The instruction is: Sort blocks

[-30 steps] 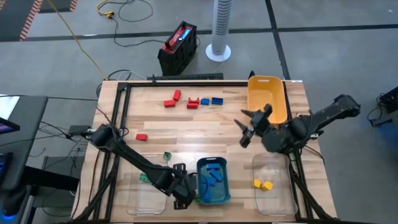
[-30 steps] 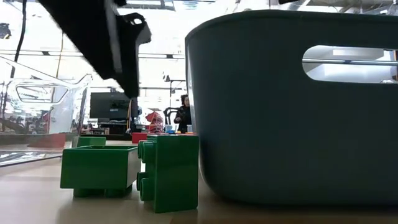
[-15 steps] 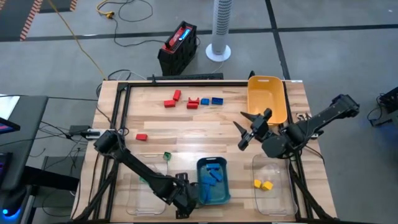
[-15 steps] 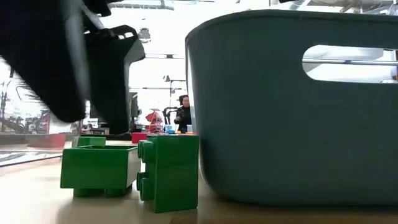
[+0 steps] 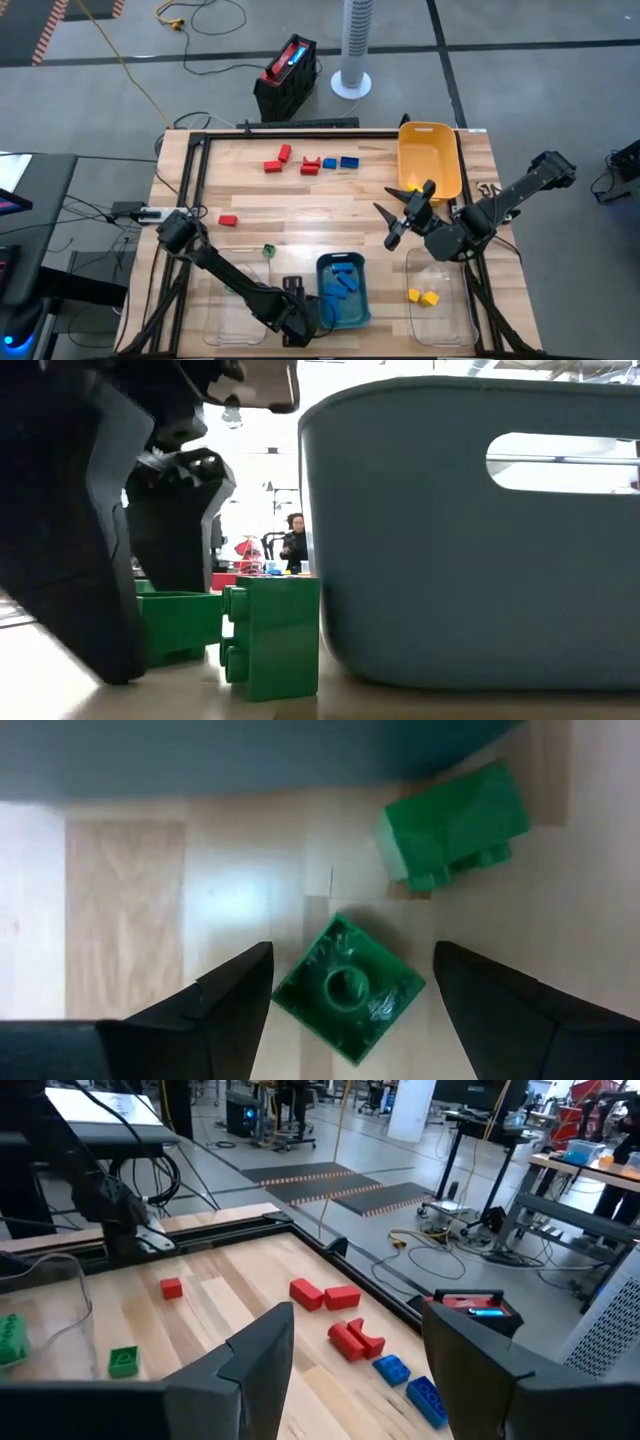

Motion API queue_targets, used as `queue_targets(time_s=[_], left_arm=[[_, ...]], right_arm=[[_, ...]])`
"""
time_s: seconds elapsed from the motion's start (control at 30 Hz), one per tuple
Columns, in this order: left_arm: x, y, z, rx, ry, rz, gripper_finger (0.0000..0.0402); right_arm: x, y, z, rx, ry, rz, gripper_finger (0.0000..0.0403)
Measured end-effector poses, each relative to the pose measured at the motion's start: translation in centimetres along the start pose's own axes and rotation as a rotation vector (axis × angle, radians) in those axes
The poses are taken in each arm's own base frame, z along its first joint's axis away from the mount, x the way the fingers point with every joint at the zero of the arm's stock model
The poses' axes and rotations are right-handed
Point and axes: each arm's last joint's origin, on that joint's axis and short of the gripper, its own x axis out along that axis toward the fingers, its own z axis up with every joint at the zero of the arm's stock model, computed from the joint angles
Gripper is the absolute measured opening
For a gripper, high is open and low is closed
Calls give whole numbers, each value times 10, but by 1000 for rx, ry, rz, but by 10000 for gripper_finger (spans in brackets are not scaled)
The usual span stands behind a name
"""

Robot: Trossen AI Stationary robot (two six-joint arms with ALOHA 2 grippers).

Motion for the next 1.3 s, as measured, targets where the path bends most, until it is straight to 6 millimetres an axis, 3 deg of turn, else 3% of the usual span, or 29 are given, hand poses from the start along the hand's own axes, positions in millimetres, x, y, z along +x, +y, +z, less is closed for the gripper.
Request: queue_targets(time_s=[0.2,0.47,0.57,0.8,0.97,1.17,1.3], left_arm=[[0,1,0,20,5,13,254],[-6,8,-4,81,53,59,136],[-15,15,-5,95,72,99,134],[-66,37,4,84,-3,170,134],[-137,56,6,-7,-94,116,137],[-195,69,-30,-168,45,28,146],[-197,65,-59,-206,120,85,146]], right_arm=[[0,0,0,-4,0,0,230],[0,0,0,-8,1,0,230],[0,0,0,-8,1,0,230],[0,0,0,-7,1,1,230],[-1,1,-1,-7,1,8,230],[-3,2,-2,-16,2,22,230],[-4,3,-2,-12,2,24,230]])
